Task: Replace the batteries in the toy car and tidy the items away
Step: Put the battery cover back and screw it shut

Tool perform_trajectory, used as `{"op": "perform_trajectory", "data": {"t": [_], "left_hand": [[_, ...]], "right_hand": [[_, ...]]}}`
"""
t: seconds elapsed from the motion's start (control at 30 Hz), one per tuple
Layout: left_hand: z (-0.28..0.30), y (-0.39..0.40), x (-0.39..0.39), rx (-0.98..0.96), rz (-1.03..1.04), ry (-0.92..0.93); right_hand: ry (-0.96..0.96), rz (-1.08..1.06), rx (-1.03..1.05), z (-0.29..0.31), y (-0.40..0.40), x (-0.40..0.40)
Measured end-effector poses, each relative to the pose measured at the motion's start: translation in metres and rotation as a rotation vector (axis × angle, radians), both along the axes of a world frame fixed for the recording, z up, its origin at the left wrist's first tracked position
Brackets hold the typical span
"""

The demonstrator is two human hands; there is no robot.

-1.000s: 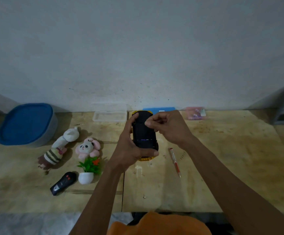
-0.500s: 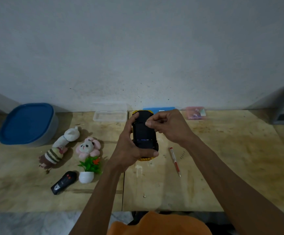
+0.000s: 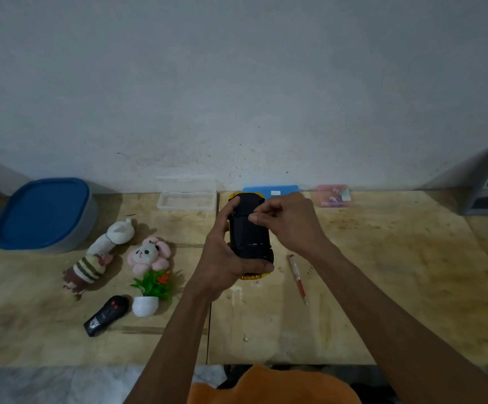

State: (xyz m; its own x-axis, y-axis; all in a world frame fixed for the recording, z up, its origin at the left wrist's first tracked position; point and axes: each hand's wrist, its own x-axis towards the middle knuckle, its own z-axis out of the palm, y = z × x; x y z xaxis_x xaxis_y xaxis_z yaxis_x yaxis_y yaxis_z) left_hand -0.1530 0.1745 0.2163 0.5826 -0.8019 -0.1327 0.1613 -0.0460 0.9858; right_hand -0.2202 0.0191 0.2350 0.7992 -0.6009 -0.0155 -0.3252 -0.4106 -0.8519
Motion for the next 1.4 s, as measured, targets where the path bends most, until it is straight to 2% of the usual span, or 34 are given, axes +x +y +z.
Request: {"op": "perform_trajectory", "data": {"t": [0.17,0.43,0.9,1.2,1.4], "left_hand": [[0.002,0.001,0.004,-0.008,0.006,0.000],[-0.003,0.005,0.002,0.005,0.041,0.010],[0.007,0.001,0.008,-0.005,0.028,-0.029],[0.004,0.003,0.004,-0.009,0.016,-0.023],[-0.001,0.002,0.001,0.002,0.016,-0.046]], "right_hand": [[-0.057,-0.021,0.086,-0.001,0.002,0.001],[-0.020,0.141,0.125,0.004,-0.004,-0.002],[-0.045,0.097,0.253,0.009,-0.011,0.000],[0.027,0.191,0.172,0.016,-0.017,0.001],[0.061,0.131,0.020,0.007,-0.009,0.003]]}}
